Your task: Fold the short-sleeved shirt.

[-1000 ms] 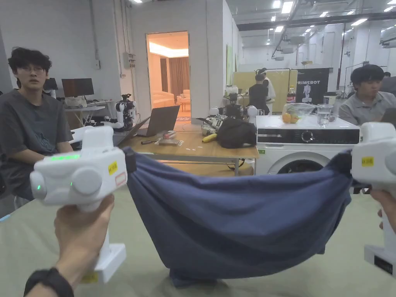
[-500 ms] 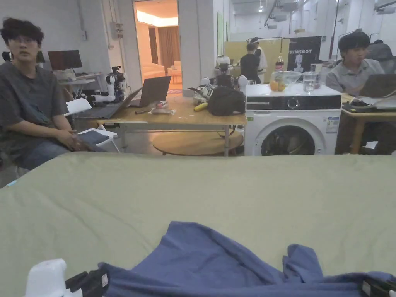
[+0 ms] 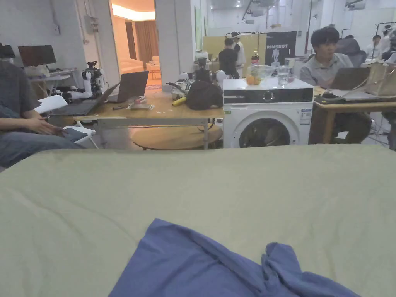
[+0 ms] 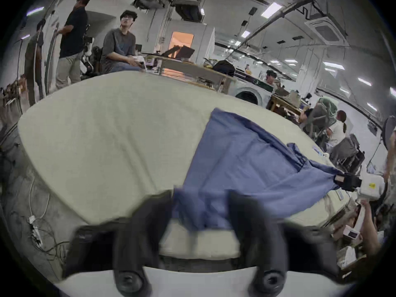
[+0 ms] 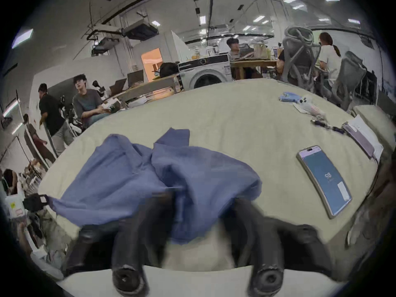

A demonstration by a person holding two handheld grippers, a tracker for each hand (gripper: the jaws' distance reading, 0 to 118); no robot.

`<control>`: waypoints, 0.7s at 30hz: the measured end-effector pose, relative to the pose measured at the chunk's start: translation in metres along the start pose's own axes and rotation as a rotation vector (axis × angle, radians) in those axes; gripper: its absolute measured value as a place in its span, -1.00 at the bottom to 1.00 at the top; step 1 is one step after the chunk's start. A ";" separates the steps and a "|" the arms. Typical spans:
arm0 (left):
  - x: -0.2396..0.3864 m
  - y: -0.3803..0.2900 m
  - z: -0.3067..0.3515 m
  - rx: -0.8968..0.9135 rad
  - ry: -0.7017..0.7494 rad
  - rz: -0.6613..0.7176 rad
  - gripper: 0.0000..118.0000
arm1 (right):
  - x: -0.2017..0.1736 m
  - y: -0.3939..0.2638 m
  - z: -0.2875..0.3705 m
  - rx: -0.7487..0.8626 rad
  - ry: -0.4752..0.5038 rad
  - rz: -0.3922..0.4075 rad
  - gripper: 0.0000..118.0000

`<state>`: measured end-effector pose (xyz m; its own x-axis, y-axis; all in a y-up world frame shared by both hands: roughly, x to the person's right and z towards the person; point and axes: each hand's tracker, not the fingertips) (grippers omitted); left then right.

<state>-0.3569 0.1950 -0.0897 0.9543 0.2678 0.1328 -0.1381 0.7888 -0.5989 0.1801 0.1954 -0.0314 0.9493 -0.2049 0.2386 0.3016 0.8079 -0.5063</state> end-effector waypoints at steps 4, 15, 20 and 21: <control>0.006 0.018 0.016 0.090 0.011 -0.045 0.50 | 0.007 0.009 0.020 0.092 -0.001 -0.018 0.42; 0.089 0.073 0.041 0.369 -0.064 -0.240 0.49 | -0.031 0.043 0.066 0.291 0.128 0.108 0.10; 0.119 0.071 0.039 0.365 -0.155 -0.246 -0.77 | -0.047 0.042 0.056 0.267 0.131 0.162 -1.00; 0.122 0.068 0.039 0.368 -0.147 -0.256 -1.00 | -0.049 0.041 0.055 0.255 0.141 0.168 -1.00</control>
<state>-0.2603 0.3027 -0.0834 0.9257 0.0941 0.3663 -0.0137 0.9762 -0.2164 0.1417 0.2689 -0.0187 0.9921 -0.1174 0.0436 0.1251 0.9455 -0.3006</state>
